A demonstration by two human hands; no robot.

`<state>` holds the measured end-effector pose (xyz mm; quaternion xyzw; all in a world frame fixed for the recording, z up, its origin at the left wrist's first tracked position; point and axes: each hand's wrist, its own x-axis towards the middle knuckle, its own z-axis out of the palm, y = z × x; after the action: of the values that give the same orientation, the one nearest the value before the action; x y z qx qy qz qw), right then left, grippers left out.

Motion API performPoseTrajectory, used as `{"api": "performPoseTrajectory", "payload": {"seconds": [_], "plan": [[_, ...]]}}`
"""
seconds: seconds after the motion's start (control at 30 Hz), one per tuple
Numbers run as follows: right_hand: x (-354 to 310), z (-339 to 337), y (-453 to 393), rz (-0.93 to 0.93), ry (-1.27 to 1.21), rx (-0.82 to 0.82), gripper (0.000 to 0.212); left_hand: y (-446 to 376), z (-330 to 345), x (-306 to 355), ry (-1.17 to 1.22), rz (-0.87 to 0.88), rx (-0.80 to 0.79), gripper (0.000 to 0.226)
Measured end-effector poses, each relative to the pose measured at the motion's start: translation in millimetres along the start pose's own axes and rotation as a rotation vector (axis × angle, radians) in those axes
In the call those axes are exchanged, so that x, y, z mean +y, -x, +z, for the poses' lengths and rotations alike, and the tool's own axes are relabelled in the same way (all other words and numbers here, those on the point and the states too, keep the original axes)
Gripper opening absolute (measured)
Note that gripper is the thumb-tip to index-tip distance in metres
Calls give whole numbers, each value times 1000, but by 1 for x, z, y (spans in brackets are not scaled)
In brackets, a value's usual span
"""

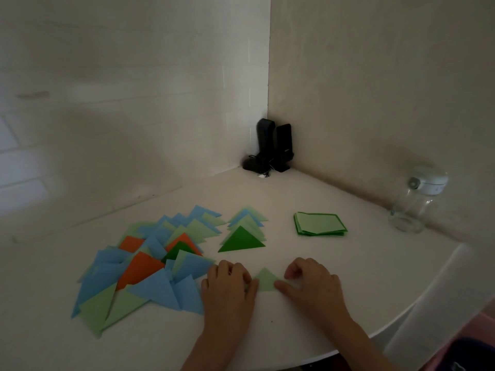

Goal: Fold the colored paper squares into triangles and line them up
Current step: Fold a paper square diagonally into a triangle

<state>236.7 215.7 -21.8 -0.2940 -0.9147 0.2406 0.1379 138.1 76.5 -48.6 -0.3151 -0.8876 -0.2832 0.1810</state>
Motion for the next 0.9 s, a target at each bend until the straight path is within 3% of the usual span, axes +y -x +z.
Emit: {"api": "performPoseTrajectory", "payload": {"seconds": [0.23, 0.47, 0.6, 0.77, 0.9], "plan": [[4, -9, -1, 4, -131, -71, 25, 1, -5, -10, 131, 22, -5, 26], [1, 1, 7, -19, -55, 42, 13, 10, -8, 9, 90, 86, -33, 46], [0, 3, 11, -28, -5, 76, 9, 9, -13, 32, 107, 15, -110, 26], [2, 4, 10, -55, 8, 88, 9, 2, -7, 35, 260, -92, -186, 33], [8, 3, 5, -86, -40, 67, 11, 1, -3, 28, 329, 11, -172, 24]]}}
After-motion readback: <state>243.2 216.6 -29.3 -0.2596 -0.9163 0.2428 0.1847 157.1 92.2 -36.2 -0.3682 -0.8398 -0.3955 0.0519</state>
